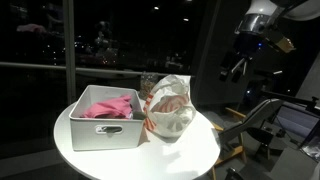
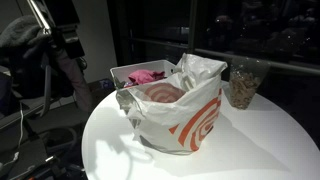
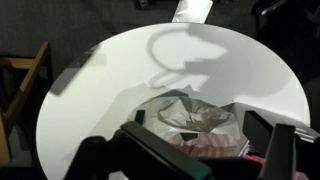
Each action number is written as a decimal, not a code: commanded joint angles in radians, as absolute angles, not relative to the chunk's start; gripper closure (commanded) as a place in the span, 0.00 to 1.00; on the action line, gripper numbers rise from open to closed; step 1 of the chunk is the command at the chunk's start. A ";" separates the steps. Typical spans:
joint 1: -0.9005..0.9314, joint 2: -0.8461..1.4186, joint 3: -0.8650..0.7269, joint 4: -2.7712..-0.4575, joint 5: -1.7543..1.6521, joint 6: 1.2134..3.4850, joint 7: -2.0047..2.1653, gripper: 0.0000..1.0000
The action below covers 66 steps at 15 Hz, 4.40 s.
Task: Remove the duster from the plastic and put it in the basket
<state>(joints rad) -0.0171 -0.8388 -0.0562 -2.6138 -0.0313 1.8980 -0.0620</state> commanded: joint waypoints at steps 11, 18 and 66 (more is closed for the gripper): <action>0.085 -0.697 -0.090 -2.645 0.112 2.223 -0.150 0.00; 0.397 -0.331 -0.233 -2.567 0.524 2.635 -0.532 0.00; 0.344 0.584 -0.196 -2.149 0.795 2.916 -0.728 0.00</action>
<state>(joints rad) 0.3339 0.6108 -0.1890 -2.1194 0.8031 2.9824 -0.7492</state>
